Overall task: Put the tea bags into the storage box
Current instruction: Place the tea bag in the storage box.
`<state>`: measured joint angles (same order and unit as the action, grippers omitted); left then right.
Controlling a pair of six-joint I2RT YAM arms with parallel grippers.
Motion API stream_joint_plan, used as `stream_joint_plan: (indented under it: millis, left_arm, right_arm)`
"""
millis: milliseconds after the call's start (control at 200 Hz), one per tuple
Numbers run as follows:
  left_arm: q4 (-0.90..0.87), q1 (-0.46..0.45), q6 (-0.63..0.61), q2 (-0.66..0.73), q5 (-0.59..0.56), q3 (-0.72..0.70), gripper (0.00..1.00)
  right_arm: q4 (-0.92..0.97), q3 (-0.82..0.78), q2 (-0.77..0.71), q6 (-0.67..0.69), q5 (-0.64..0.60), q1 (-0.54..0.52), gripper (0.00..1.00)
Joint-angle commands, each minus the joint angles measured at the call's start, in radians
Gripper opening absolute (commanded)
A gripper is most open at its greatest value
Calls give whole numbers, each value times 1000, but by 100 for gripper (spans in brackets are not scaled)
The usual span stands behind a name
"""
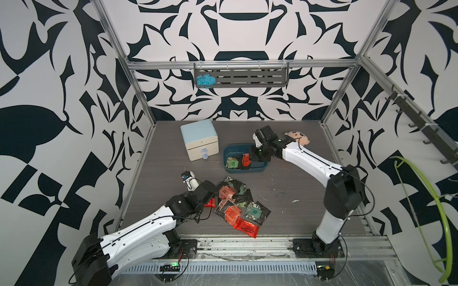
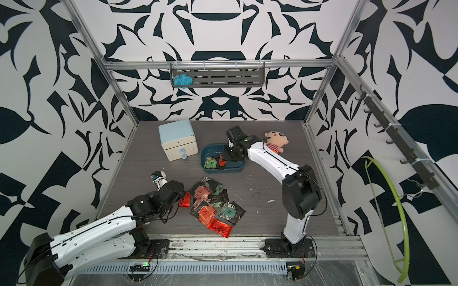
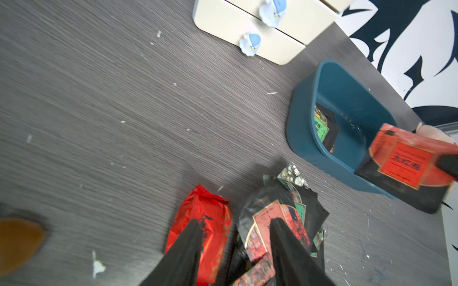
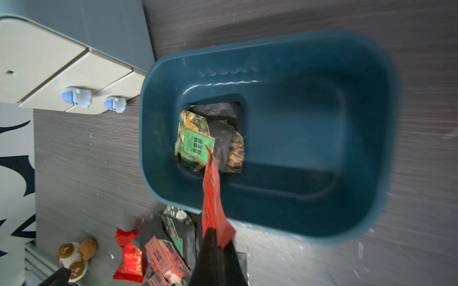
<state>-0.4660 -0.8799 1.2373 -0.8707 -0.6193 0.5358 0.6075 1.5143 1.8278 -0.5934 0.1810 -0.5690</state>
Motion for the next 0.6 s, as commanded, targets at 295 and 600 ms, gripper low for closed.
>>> stream_joint_plan:
  millis: [295, 600]
  left_arm:
    - [-27, 52, -34, 33, 43, -43, 53]
    - [10, 53, -53, -66, 78, -7, 53]
  right_arm:
    - [-41, 133, 136, -60, 87, -11, 0]
    - [-24, 216, 238, -35, 50, -25, 0]
